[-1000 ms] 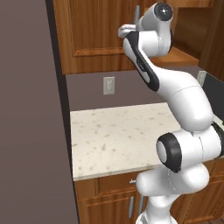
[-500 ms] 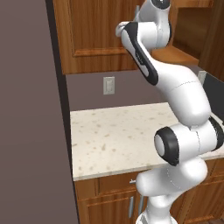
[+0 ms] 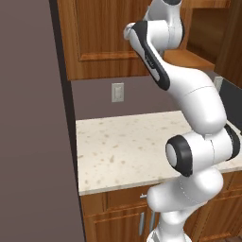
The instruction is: Open the cabinet directly in front. Then move the liquor and the cup to the dining counter with the jar on it.
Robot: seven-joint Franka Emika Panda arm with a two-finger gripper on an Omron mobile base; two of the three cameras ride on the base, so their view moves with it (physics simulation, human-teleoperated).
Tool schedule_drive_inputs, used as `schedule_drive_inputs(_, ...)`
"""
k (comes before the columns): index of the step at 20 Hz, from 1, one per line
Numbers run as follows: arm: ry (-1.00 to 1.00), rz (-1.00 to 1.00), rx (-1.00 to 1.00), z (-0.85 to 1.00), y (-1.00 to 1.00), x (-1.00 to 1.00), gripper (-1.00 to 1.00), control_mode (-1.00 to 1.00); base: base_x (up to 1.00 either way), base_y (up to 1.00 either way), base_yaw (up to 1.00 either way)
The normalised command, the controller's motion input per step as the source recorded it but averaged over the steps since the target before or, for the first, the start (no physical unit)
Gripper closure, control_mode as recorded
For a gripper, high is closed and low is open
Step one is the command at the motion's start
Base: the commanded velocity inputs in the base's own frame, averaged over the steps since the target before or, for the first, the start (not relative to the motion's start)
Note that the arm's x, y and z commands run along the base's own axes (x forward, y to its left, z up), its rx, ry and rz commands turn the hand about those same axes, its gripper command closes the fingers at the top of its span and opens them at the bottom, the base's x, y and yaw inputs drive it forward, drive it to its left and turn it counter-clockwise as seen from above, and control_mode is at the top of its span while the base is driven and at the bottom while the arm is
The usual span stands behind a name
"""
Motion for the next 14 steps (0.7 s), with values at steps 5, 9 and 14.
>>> schedule_drive_inputs(5,-0.01,0.00,0.00,-0.02,0.00,0.03,1.00,-1.00,0.00,0.00,0.00)
schedule_drive_inputs(9,-0.04,0.00,0.00,-0.04,0.00,0.05,1.00,-1.00,0.00,0.00,0.00)
schedule_drive_inputs(14,-0.20,0.01,0.00,-0.01,0.00,-0.37,1.00,-1.00,0.00,0.00,0.00)
